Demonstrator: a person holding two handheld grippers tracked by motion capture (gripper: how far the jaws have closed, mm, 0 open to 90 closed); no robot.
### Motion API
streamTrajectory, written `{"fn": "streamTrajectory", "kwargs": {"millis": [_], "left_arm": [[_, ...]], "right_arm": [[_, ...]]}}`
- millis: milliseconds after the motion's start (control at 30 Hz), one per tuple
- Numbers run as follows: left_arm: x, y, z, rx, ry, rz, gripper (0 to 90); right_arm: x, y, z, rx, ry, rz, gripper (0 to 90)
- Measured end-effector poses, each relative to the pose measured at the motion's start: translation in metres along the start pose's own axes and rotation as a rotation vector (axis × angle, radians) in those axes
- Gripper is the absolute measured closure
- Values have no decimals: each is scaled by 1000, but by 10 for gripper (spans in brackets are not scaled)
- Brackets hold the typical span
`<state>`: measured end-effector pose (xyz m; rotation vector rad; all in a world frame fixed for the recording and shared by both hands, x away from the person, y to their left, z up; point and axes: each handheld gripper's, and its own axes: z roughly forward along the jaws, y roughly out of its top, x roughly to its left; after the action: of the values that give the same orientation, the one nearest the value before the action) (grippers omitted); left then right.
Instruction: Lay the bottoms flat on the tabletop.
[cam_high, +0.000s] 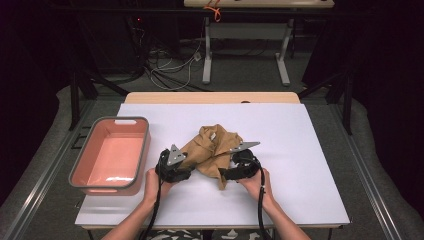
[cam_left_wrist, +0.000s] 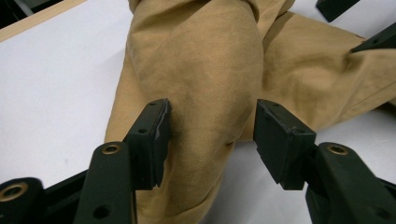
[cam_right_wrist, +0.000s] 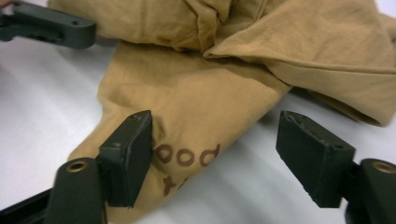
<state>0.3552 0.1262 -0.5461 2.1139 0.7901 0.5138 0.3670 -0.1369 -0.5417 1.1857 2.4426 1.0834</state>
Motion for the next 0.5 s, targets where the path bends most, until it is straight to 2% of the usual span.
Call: {"fn": "streamTrajectory", "kwargs": {"millis": [67, 133, 200, 333, 400, 500], "left_arm": [[0, 0, 0, 0, -1, 1, 430], [0, 1, 1, -4, 3, 10, 428], [0, 0, 1, -1, 3, -5, 427], [0, 1, 3, -2, 3, -11, 403], [-1, 1, 3, -3, 2, -16, 387], [-2, 1, 3, 0, 5, -9, 368]], "right_arm": [[0, 0, 4, 8, 13, 34, 268], [-1, 0, 5, 7, 14, 44, 269], [-3, 1, 6, -8, 15, 61, 269], [-4, 3, 9, -3, -12, 55, 254], [-4, 3, 11, 17, -20, 58, 254], [-5, 3, 14, 23, -36, 58, 274]]}}
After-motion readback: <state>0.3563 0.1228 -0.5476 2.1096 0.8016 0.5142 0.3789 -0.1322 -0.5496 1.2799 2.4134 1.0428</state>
